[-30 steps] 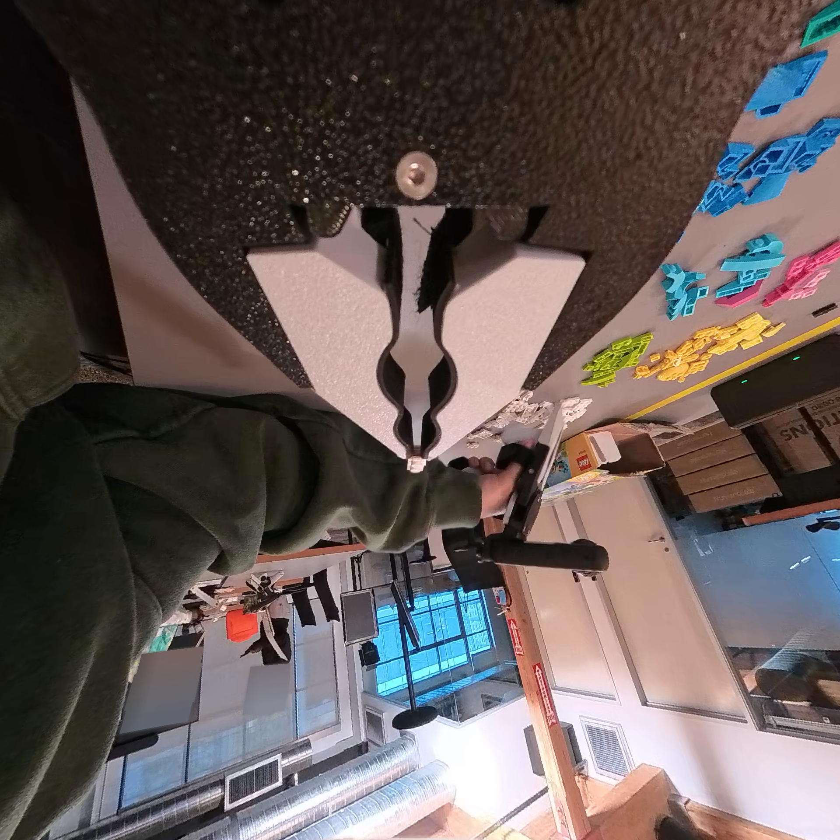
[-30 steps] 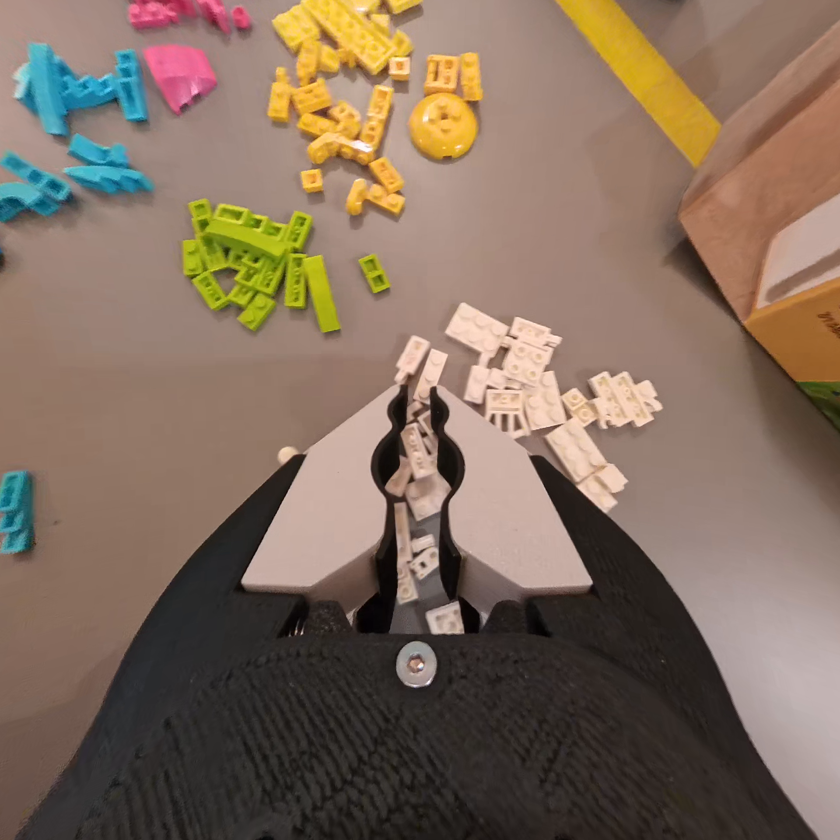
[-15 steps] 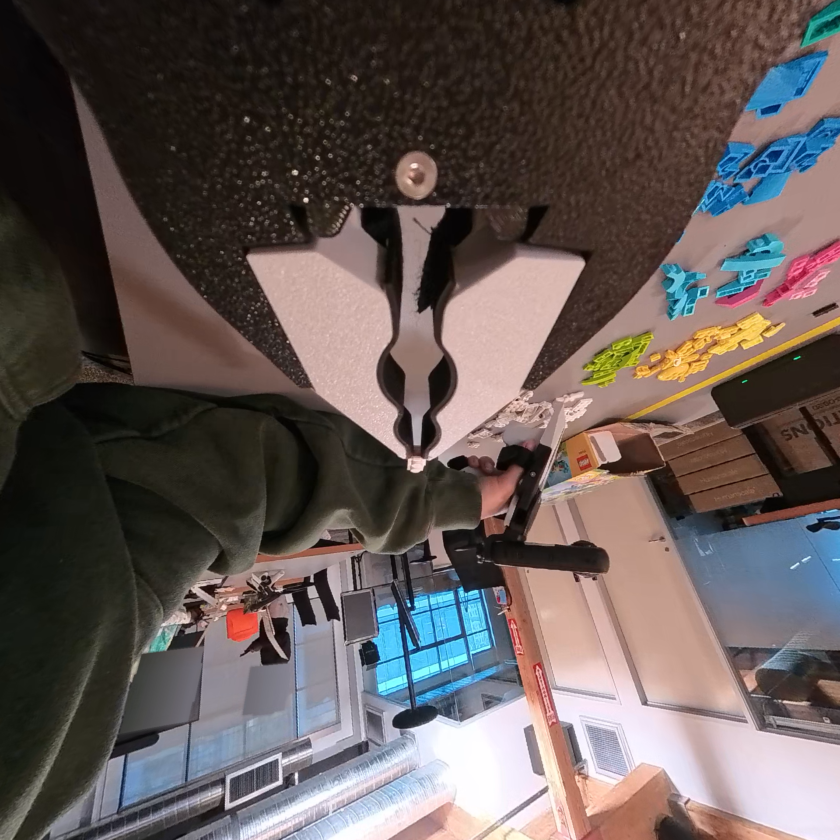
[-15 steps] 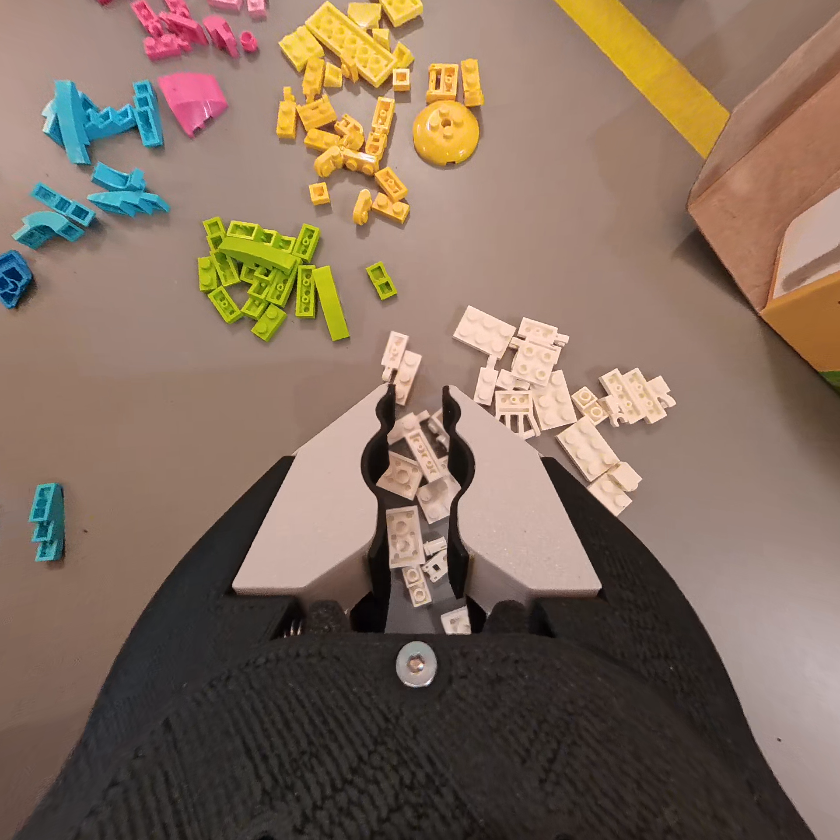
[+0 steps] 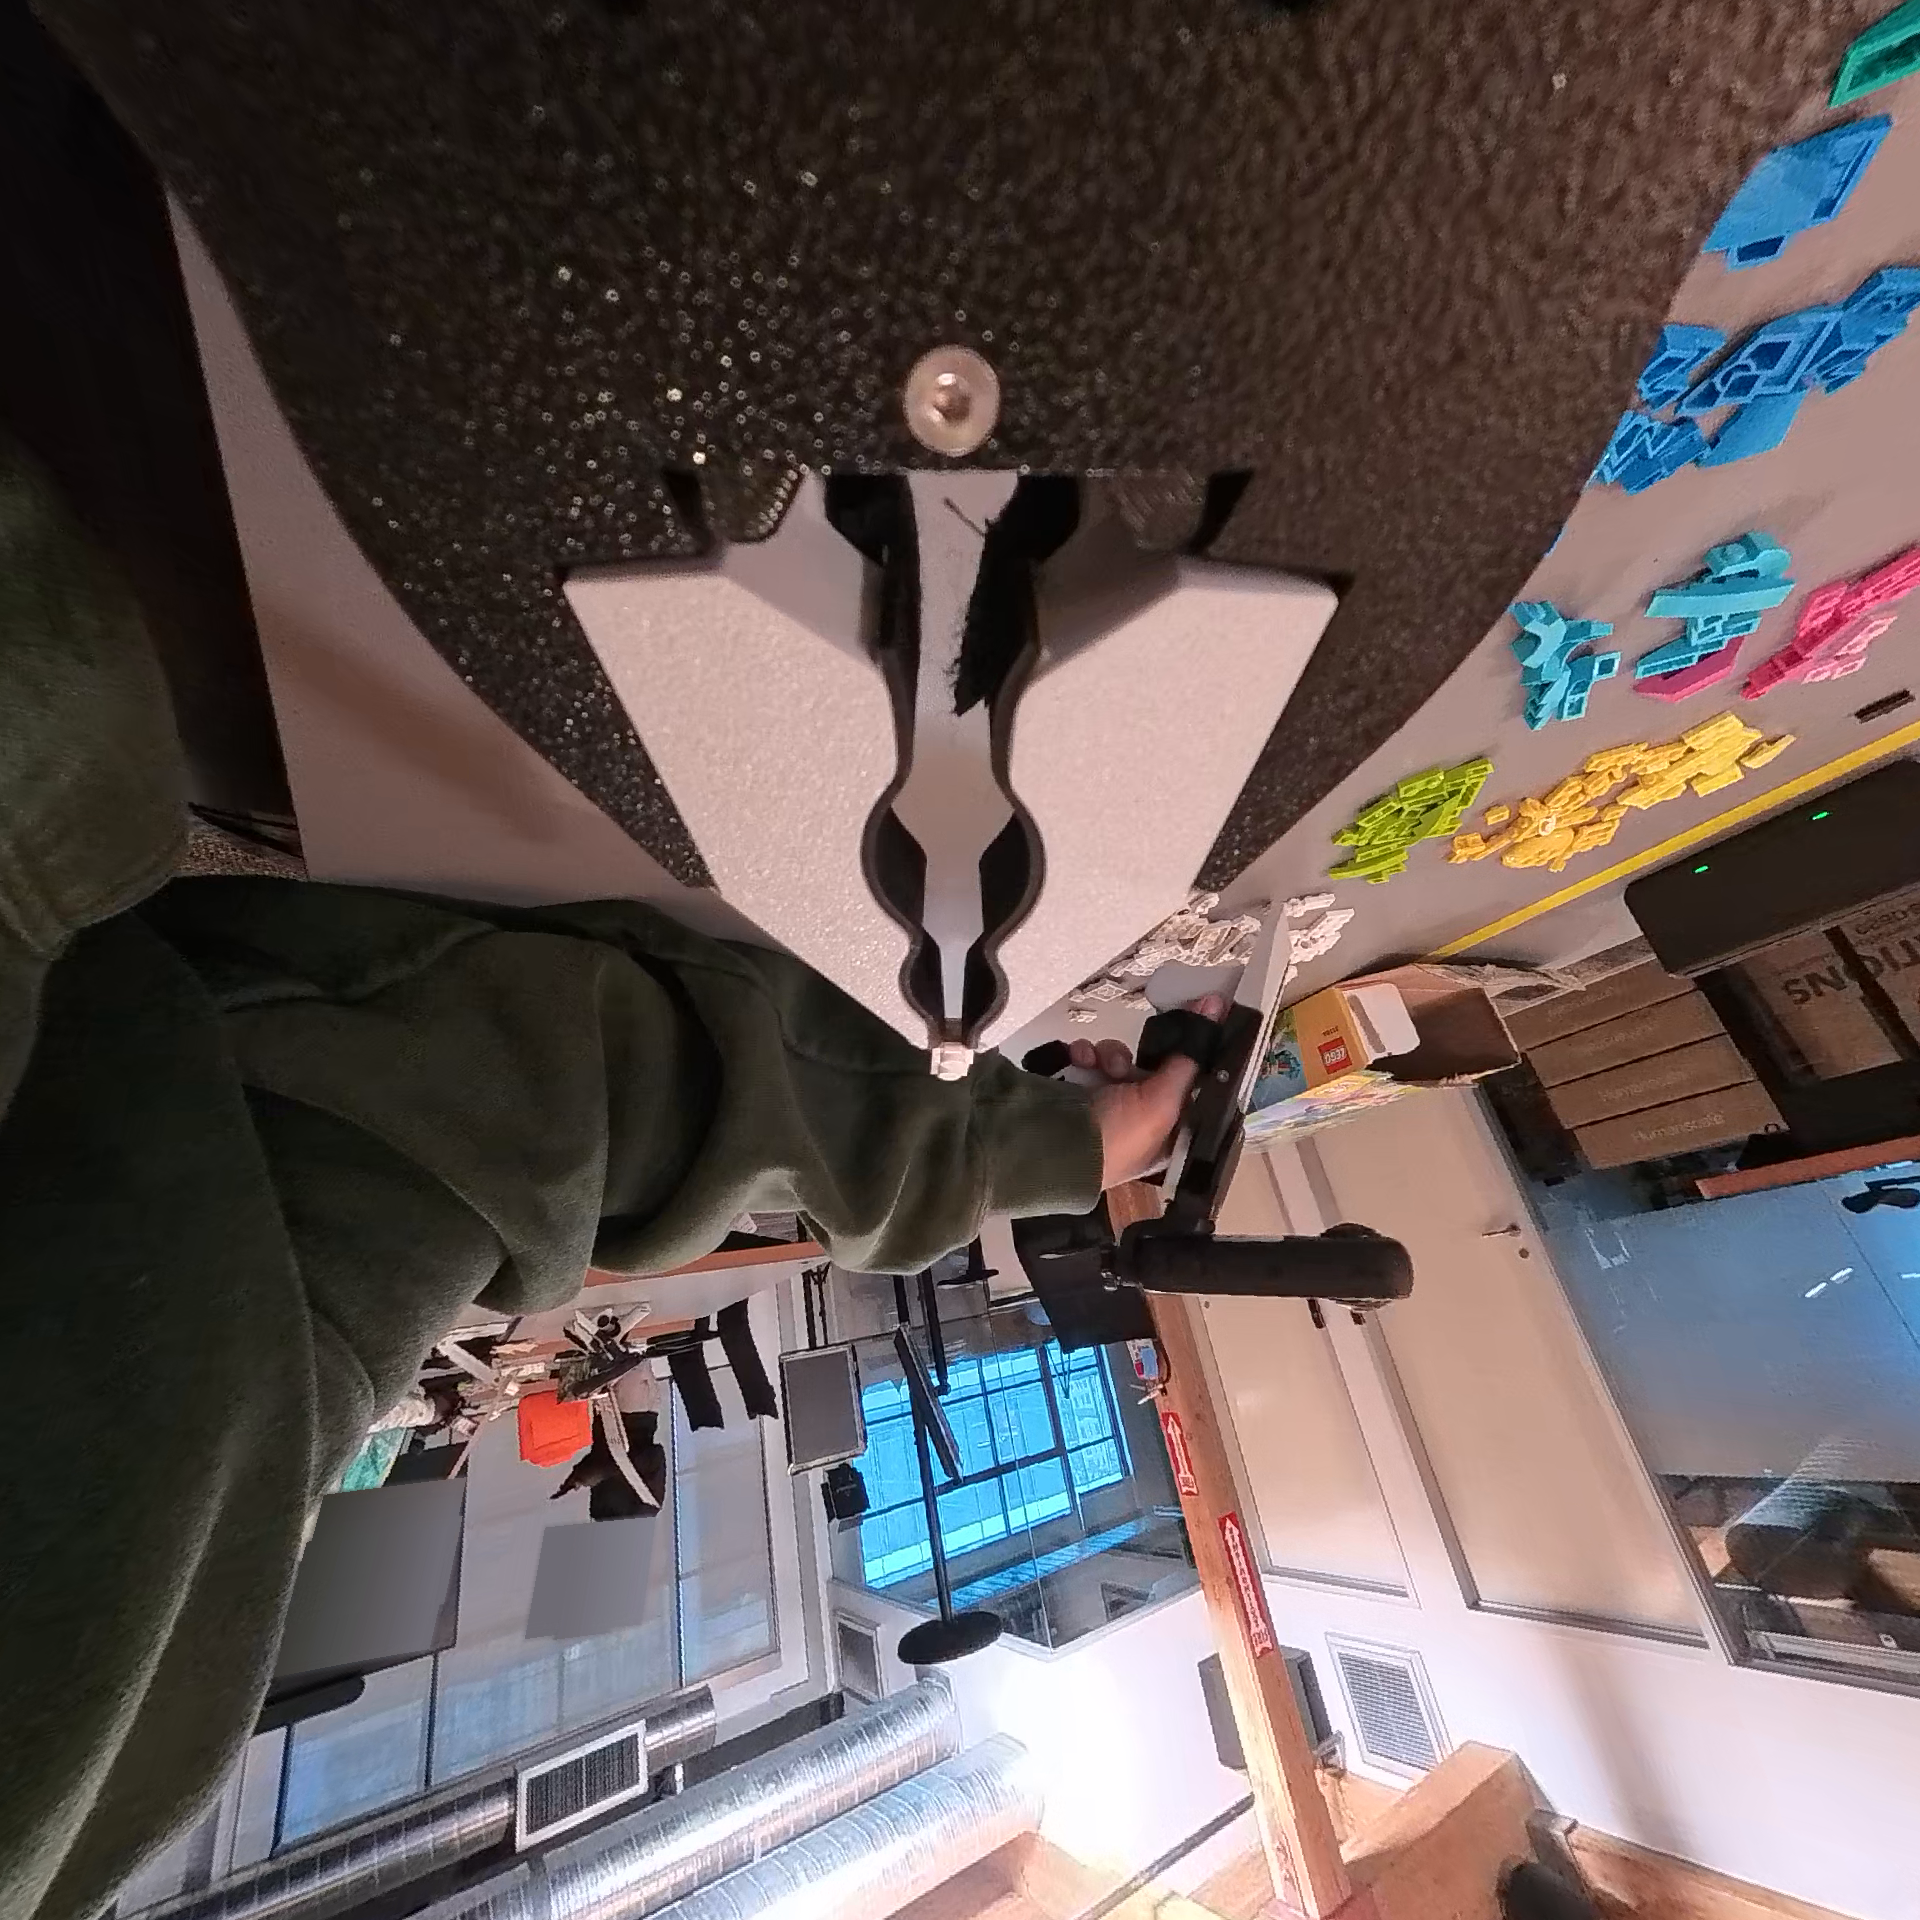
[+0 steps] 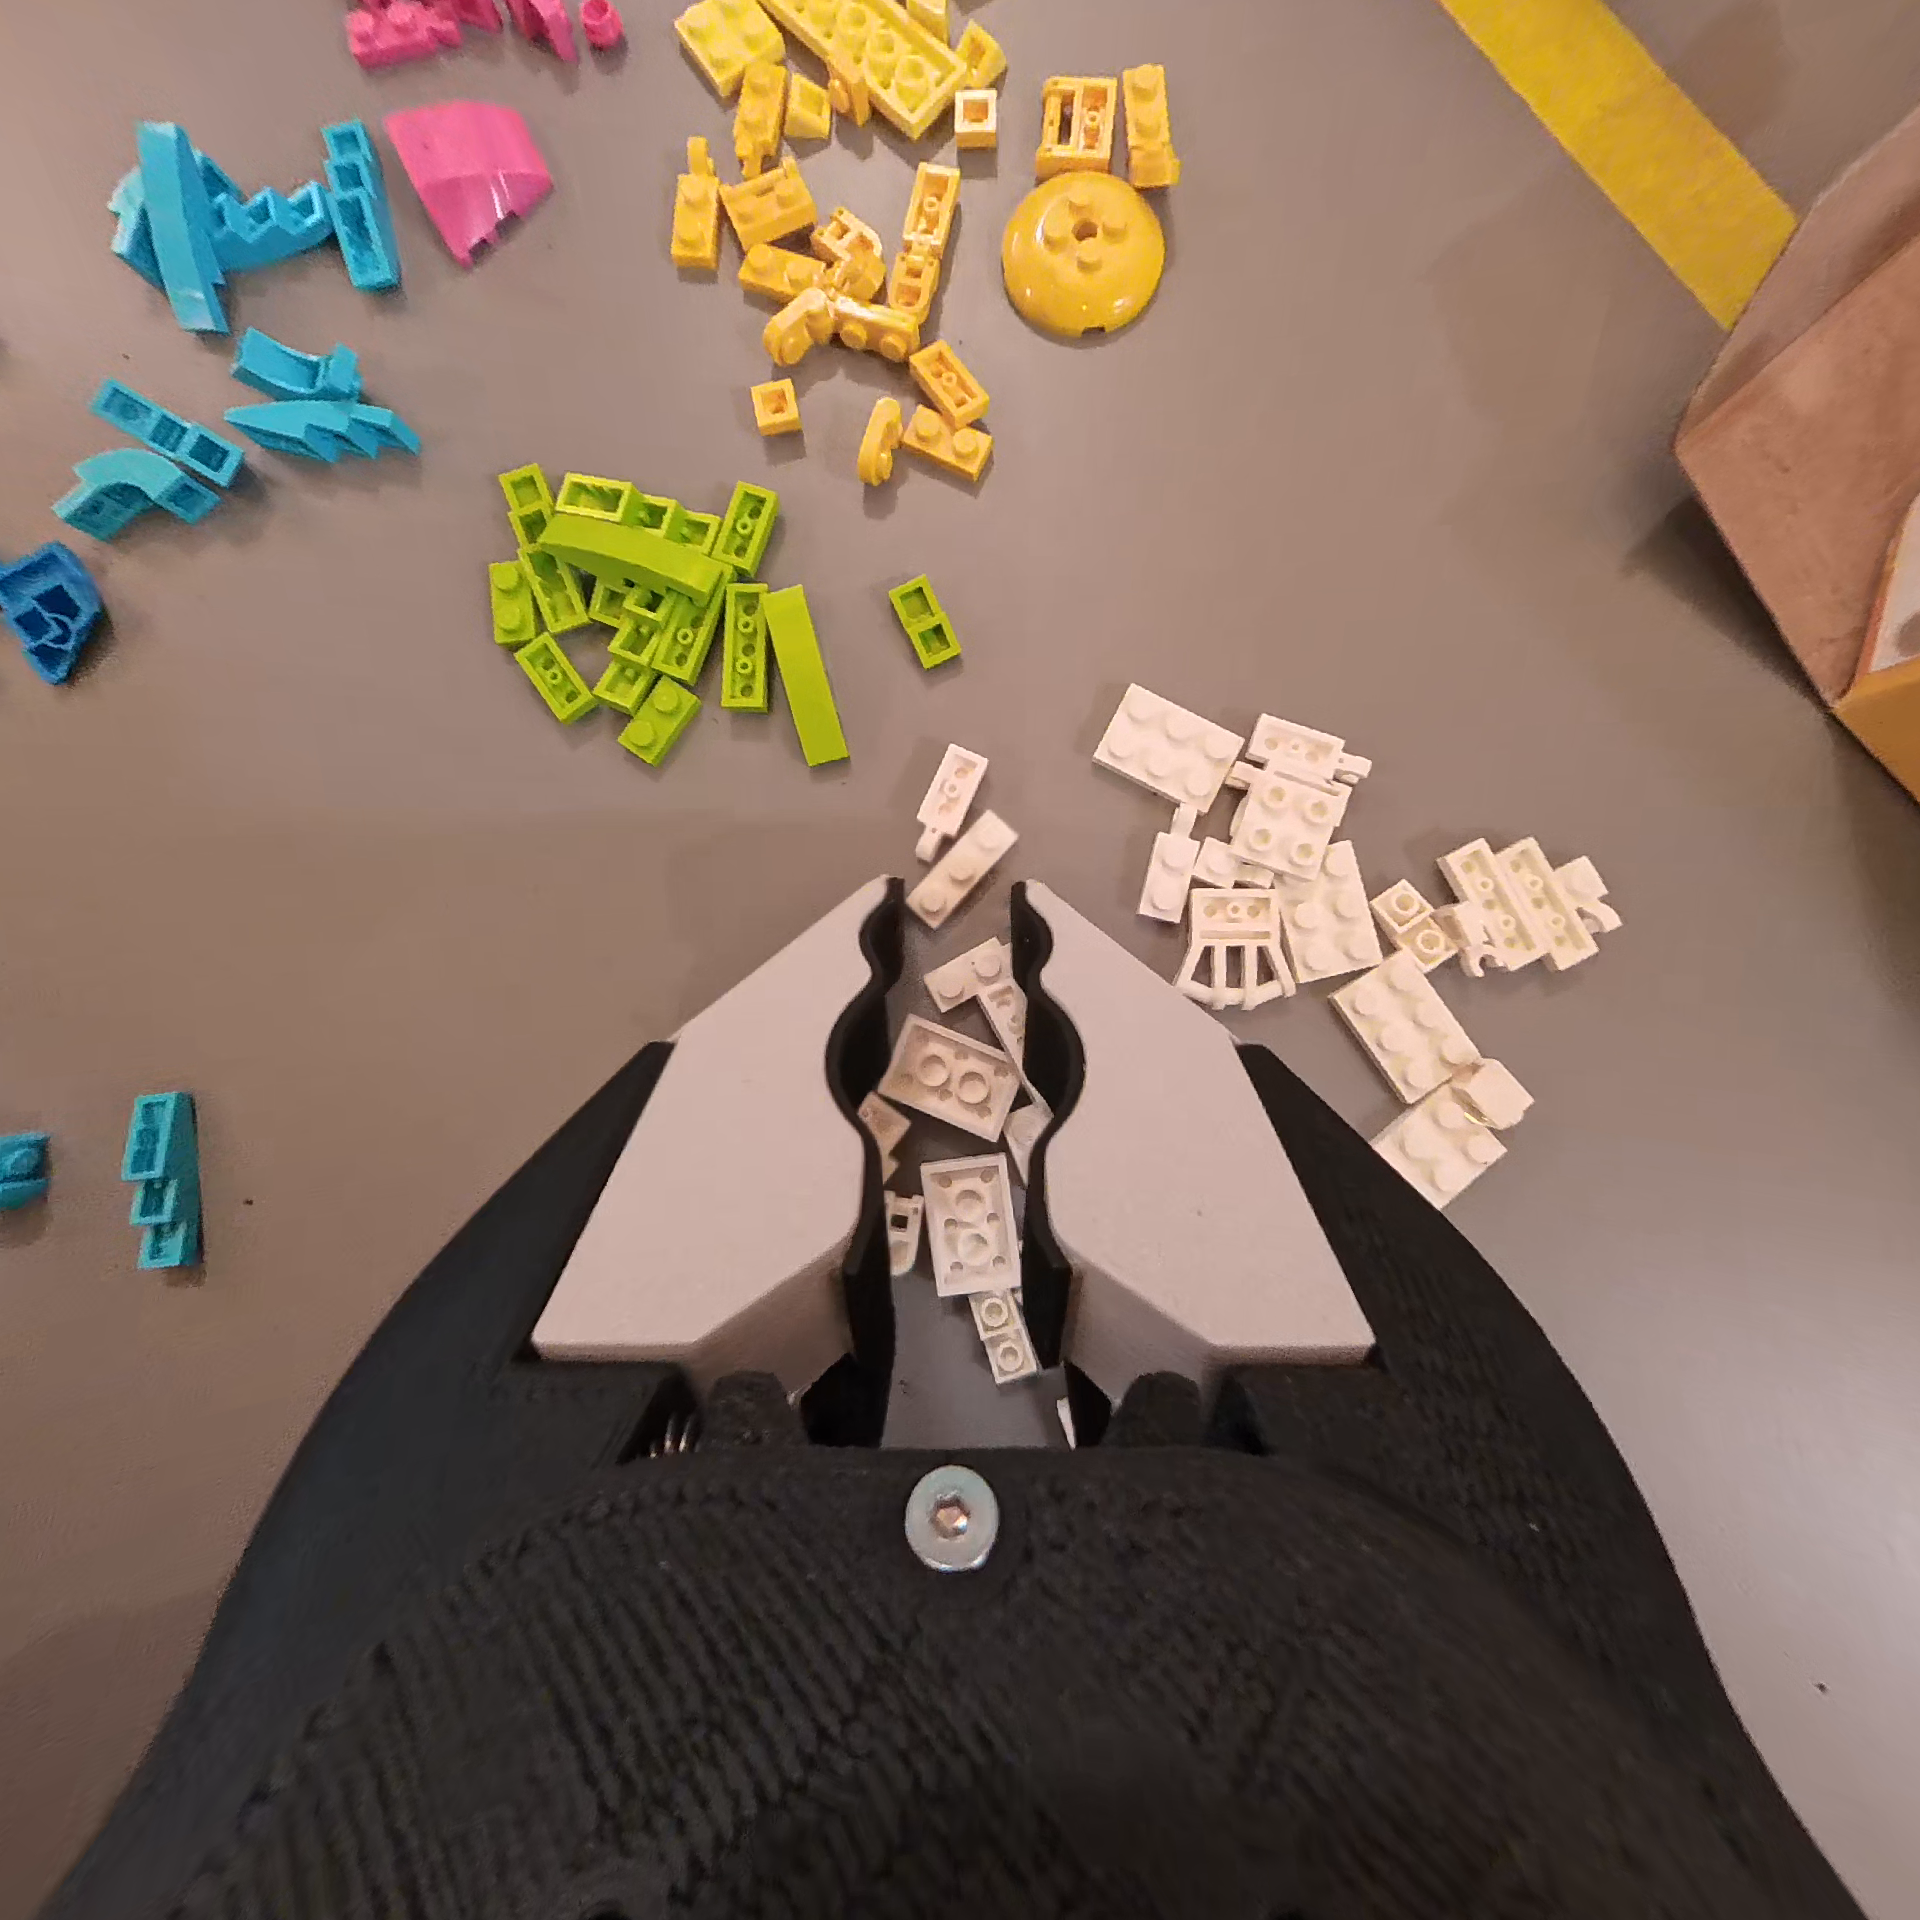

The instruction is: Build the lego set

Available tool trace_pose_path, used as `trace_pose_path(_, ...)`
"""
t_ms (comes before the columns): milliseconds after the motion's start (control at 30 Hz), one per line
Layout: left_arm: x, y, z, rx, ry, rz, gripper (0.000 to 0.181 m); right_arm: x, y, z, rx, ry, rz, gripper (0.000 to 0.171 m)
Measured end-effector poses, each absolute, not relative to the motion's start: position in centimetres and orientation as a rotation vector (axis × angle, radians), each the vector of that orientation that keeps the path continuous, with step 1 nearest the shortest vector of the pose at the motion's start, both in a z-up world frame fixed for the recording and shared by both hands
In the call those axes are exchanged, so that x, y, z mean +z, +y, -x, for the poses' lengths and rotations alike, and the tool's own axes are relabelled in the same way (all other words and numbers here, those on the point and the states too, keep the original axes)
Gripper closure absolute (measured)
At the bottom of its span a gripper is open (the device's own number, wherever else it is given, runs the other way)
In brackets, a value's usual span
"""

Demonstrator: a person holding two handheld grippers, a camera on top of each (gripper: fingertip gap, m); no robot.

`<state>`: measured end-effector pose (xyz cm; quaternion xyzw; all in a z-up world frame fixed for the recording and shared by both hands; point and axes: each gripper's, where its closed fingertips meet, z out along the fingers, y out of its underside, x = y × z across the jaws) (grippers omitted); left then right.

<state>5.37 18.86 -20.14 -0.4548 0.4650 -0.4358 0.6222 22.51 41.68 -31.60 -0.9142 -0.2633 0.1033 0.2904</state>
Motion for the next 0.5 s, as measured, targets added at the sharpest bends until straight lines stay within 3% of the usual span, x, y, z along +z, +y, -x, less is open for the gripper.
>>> trace_pose_path(67,-20.1,18.9,-5.4,-1.001,1.069,1.044,0.181,-31.7,41.7,-22.8,0.245,-0.709,2.440,0.164)
trace_pose_path(233,-20.2,19.0,-5.4,-1.002,1.067,1.051,0.181,-30.5,40.5,-22.0,0.295,-0.804,2.394,0.165)
trace_pose_path(500,-20.3,19.3,-5.4,-1.063,1.060,1.102,0.181,-21.5,29.0,-13.3,0.529,-1.381,1.923,0.165)
